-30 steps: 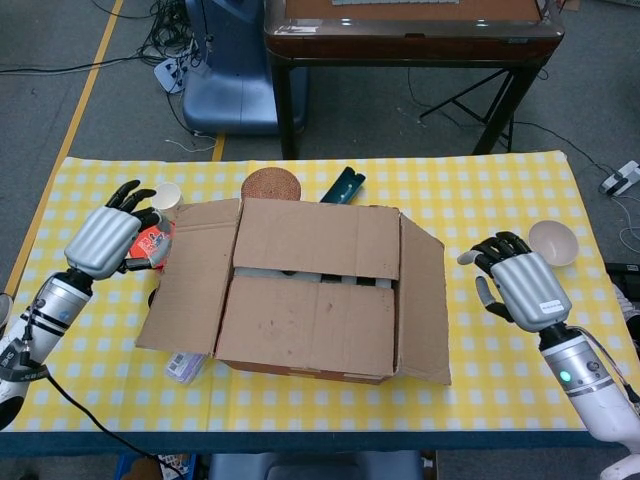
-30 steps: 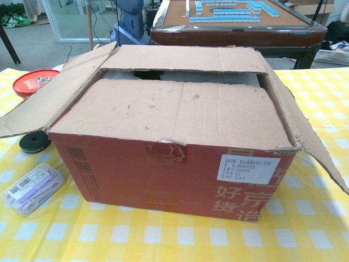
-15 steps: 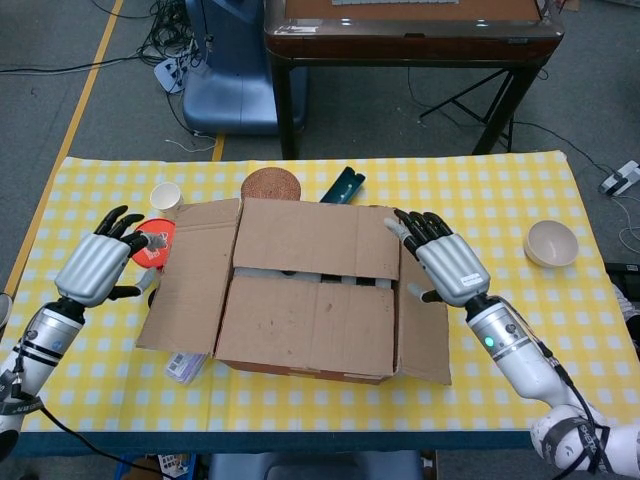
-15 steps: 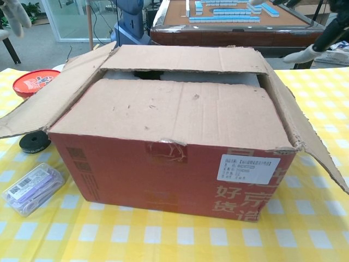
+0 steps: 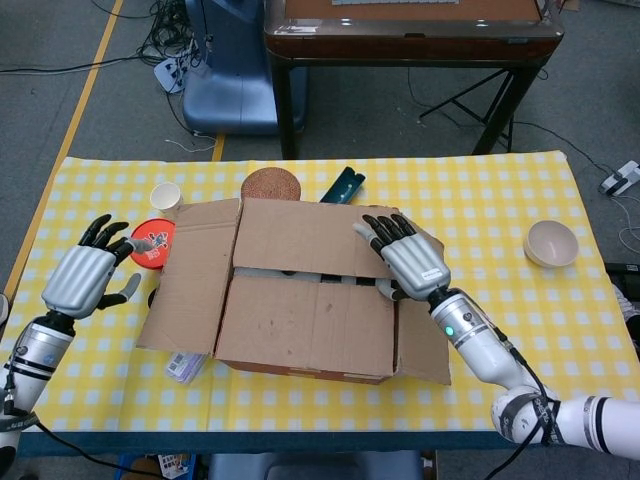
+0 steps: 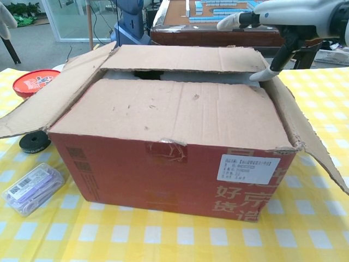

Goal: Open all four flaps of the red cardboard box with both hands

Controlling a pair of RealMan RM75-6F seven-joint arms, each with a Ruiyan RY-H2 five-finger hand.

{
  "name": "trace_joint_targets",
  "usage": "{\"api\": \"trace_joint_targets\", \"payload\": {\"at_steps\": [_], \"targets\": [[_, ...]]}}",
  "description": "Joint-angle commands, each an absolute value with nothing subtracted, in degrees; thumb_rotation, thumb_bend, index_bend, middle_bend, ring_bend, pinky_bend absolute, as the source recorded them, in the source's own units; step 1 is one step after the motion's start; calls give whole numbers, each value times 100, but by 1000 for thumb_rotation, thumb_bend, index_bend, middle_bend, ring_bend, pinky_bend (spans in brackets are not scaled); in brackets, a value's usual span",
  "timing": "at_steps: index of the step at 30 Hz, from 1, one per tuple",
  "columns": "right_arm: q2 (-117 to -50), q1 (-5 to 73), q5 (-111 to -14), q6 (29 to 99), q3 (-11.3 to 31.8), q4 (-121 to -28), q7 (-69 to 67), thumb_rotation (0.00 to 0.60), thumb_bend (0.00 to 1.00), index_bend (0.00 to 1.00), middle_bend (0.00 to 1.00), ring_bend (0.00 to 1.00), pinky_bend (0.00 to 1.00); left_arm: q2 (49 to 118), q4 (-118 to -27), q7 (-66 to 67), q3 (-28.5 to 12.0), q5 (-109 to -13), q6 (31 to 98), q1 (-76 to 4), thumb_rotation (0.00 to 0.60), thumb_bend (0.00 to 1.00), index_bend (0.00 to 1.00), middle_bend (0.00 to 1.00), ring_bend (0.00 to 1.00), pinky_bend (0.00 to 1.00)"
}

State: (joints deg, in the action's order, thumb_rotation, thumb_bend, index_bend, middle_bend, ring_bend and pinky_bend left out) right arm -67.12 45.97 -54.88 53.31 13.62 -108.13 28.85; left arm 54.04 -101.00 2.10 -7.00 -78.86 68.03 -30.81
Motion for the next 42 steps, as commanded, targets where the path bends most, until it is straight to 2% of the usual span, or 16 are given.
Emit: {"api": "trace_joint_targets", "payload": {"at_steps": [1, 16, 25, 32, 42], "targets": [[-6802, 4669, -5444, 5374, 1318, -10736, 2967, 600, 200, 0, 0, 0, 0, 5401, -10082, 207, -685, -7914, 6853, -3018, 600, 452, 364, 363, 133, 0], [-7229, 4888, -5446, 5824, 1320, -10330, 3143, 600, 213, 0, 0, 0, 0, 5455, -9903, -84, -656, -7980, 6867, -2809, 600, 451, 367, 363, 133, 0], [-7054, 4904, -5536, 6175, 1680, -10346, 2928, 600, 236, 0, 0, 0, 0, 5468, -9874, -148, -689, -8040, 6861, -2774, 600, 451, 369, 363, 133, 0], [-6900, 5144, -4972, 6193, 2087, -10112, 3063, 600, 238, 0, 0, 0, 0, 5479, -9869, -168, -692, -8125, 6868, -2751, 600, 451, 369, 363, 133, 0], [-7127, 5630, -3973, 5984, 2417, -9087, 3222, 600, 238, 0, 0, 0, 0, 5446, -9811, -236, -696, -8121, 6879, -2674, 600, 451, 370, 363, 133, 0]]}}
